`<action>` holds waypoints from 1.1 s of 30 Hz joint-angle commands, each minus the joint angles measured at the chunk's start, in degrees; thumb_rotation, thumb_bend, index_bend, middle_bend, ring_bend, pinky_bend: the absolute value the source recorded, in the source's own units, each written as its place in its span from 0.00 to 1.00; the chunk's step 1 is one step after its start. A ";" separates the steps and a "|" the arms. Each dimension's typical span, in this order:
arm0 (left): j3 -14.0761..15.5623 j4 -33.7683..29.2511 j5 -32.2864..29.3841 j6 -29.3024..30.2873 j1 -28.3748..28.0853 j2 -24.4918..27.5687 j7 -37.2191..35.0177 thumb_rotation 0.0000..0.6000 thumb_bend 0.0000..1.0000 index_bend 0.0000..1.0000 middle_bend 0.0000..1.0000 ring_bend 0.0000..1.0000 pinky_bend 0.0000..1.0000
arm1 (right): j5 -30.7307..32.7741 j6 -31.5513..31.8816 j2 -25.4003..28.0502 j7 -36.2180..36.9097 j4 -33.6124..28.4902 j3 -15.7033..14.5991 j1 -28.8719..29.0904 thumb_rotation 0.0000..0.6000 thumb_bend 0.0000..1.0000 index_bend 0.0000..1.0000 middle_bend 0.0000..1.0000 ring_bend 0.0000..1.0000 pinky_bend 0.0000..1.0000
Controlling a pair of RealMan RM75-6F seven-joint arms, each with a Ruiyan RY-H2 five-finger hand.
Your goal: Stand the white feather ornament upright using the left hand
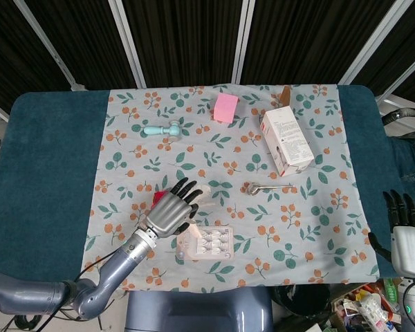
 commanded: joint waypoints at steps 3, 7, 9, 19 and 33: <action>-0.04 0.81 -0.48 0.12 -0.11 -0.47 1.19 1.00 0.33 0.56 0.16 0.00 0.00 | 0.07 -0.04 0.03 0.04 -0.01 0.00 -0.01 1.00 0.17 0.00 0.05 0.02 0.13; -0.33 0.95 -0.51 0.20 -0.17 -0.85 1.23 1.00 0.36 0.57 0.18 0.00 0.00 | 0.12 -0.04 0.04 0.04 0.05 0.04 0.00 1.00 0.17 0.00 0.05 0.02 0.13; -0.35 1.06 -0.15 0.29 -0.18 -1.01 1.18 1.00 0.38 0.58 0.19 0.00 0.00 | 0.18 -0.06 0.04 0.08 0.07 0.08 0.01 1.00 0.17 0.00 0.05 0.02 0.14; -0.36 1.81 0.38 0.76 -0.06 -1.51 1.73 1.00 0.40 0.61 0.22 0.00 0.00 | 0.18 0.15 0.19 0.34 -0.04 0.12 -0.10 1.00 0.17 0.00 0.05 0.02 0.13; -1.12 1.29 -0.05 1.63 0.66 -0.61 1.61 1.00 0.48 0.64 0.24 0.00 0.00 | 0.01 0.31 0.22 0.37 -0.12 0.04 -0.16 1.00 0.17 0.00 0.05 0.02 0.13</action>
